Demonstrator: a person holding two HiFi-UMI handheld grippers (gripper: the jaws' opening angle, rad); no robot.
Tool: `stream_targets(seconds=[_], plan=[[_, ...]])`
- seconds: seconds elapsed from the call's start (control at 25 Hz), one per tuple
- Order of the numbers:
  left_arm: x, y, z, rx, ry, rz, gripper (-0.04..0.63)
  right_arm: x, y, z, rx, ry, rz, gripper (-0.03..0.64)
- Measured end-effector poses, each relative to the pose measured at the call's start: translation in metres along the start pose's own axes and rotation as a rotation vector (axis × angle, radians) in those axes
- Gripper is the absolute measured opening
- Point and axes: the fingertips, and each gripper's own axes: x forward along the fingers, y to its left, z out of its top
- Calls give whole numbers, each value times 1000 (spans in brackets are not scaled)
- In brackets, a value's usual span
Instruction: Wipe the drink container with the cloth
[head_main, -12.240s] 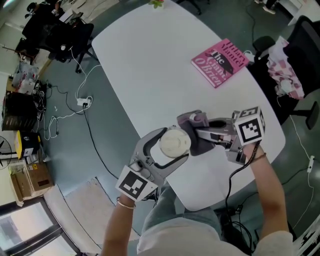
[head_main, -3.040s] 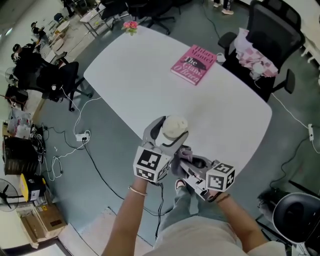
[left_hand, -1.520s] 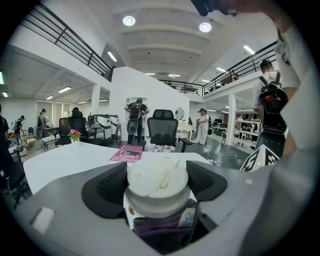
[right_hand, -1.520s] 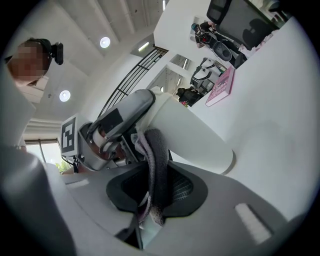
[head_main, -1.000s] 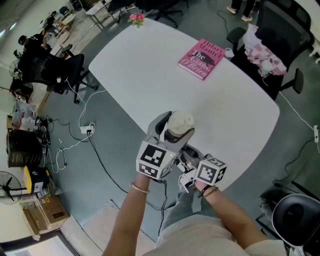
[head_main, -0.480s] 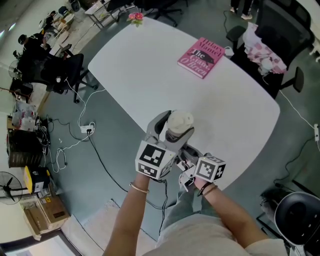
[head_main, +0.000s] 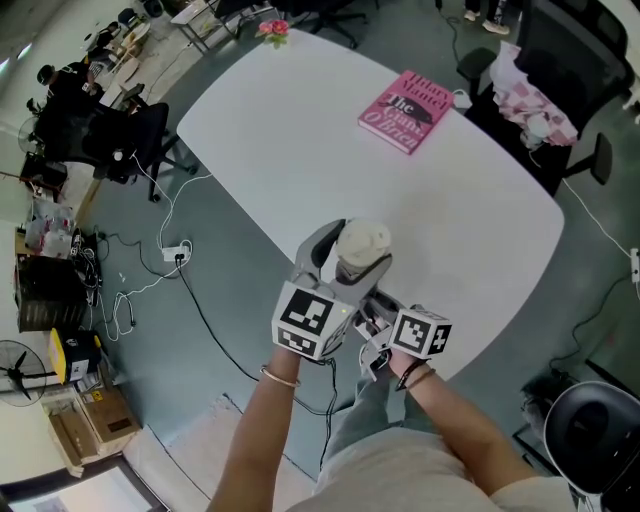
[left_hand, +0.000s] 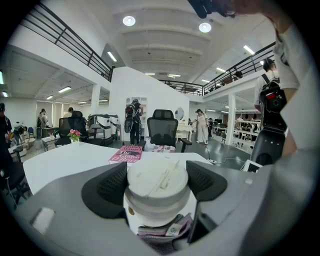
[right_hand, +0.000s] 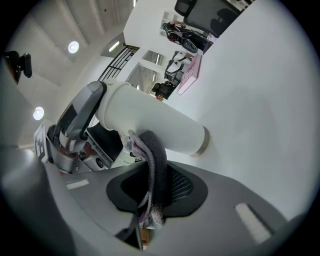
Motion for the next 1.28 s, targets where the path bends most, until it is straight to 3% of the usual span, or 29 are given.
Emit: stream_targets(seconds=[1.28], plan=[[4,1,2,5,-3,-10,370,13,-44,-18,334,80,-143,67]])
